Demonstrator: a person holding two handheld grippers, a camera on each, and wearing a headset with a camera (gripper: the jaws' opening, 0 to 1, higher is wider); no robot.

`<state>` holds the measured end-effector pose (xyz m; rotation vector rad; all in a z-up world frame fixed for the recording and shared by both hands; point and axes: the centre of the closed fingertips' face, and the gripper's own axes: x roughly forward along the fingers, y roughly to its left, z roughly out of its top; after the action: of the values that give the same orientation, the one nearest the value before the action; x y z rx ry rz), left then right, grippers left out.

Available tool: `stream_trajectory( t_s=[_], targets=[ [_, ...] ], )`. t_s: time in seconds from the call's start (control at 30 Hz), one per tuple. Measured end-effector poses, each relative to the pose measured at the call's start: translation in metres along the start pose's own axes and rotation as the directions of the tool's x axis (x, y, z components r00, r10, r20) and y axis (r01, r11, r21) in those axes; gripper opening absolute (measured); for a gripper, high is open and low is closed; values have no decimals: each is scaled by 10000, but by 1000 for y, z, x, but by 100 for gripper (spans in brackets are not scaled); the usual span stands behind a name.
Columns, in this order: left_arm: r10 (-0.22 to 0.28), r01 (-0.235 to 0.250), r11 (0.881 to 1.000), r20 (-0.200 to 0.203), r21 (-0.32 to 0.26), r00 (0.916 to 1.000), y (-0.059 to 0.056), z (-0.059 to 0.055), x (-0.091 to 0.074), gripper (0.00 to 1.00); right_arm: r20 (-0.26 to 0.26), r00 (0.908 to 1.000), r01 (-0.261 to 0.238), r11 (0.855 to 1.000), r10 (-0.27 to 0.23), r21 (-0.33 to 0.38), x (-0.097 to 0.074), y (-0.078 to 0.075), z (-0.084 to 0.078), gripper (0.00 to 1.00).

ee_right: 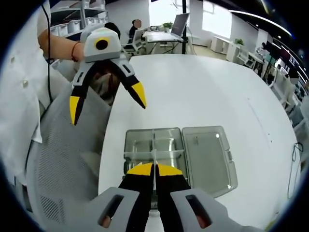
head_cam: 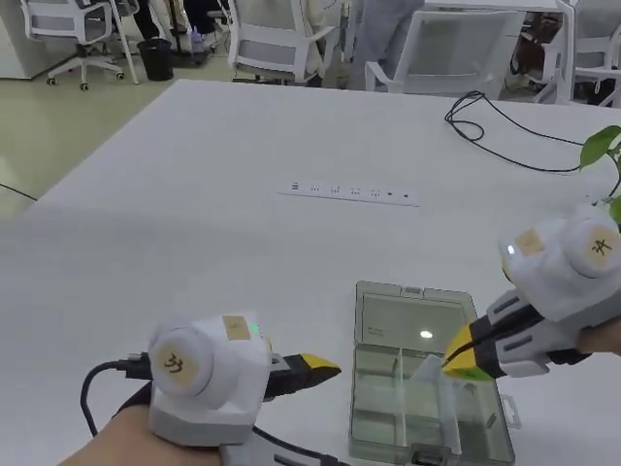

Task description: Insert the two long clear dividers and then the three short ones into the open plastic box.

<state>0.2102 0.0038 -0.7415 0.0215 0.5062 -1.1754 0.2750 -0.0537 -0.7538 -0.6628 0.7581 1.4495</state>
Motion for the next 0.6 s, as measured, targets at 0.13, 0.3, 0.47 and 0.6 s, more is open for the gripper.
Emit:
stream_trajectory(
  t_s=[0.13,0.3,0.47,0.6],
  targets=[
    [13,-13,10000,30,-28,10000,0,0,0,81,-39,10000,-12,10000,11,-87,-1,3,1,3],
    [21,-20,10000,57,-66,10000,0,0,0,82,6,10000,-31,10000,31,44,0,6,2,3],
    [24,-23,10000,41,-75,10000,0,0,0,82,-14,10000,-18,10000,18,62,1,6,0,3],
    [31,-30,9999,50,-96,10000,-1,0,0,82,45,10000,29,9999,-28,-120,3,8,-1,3]
  ],
)
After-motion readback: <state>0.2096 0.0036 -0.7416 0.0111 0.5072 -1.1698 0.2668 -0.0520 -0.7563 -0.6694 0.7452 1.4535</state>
